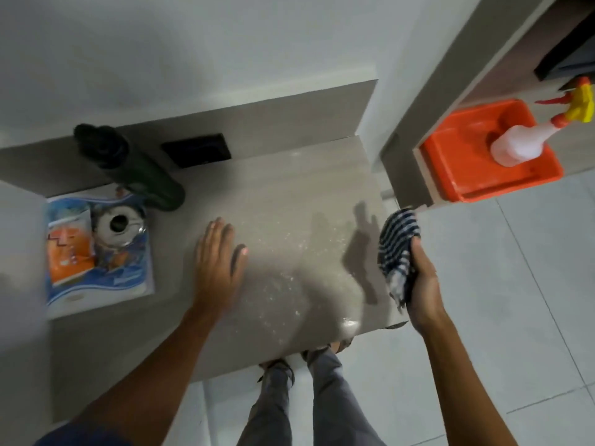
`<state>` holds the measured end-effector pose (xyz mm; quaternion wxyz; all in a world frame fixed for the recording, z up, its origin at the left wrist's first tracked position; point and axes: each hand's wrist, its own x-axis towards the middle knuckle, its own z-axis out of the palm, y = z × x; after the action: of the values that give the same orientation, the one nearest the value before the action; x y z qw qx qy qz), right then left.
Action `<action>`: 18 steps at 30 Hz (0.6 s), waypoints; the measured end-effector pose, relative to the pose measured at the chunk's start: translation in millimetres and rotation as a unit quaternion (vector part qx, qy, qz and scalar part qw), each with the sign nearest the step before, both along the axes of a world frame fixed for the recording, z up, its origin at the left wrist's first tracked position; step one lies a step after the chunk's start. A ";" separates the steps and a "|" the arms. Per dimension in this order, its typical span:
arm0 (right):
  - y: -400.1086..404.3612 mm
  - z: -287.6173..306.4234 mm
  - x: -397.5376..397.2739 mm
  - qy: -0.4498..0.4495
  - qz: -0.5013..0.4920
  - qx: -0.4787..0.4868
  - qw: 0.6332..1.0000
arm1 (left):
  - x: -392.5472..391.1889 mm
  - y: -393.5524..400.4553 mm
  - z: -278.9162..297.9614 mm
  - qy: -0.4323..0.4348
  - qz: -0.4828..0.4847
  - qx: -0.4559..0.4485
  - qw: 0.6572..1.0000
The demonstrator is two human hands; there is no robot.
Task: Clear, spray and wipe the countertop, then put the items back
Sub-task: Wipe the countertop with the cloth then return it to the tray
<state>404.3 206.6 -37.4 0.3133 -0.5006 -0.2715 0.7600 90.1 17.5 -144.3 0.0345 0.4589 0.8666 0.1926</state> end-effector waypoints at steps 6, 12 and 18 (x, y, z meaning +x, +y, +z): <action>-75.9 -86.3 -16.4 -0.567 0.319 0.388 0.653 | -37.6 -104.1 -9.0 -0.077 -0.010 -0.037 0.996; -25.9 -105.0 -65.8 -0.600 0.309 0.420 0.606 | -40.2 -116.6 -11.4 -0.077 0.009 -0.029 0.997; 7.3 -99.5 -180.9 -0.568 0.370 0.454 0.579 | -44.6 -119.1 -19.0 -0.064 -0.005 -0.039 0.997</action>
<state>223.4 213.9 -136.9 -0.0271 -0.4785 -0.8650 0.1487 45.4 -101.6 -163.3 0.1090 0.4479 0.8674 0.1875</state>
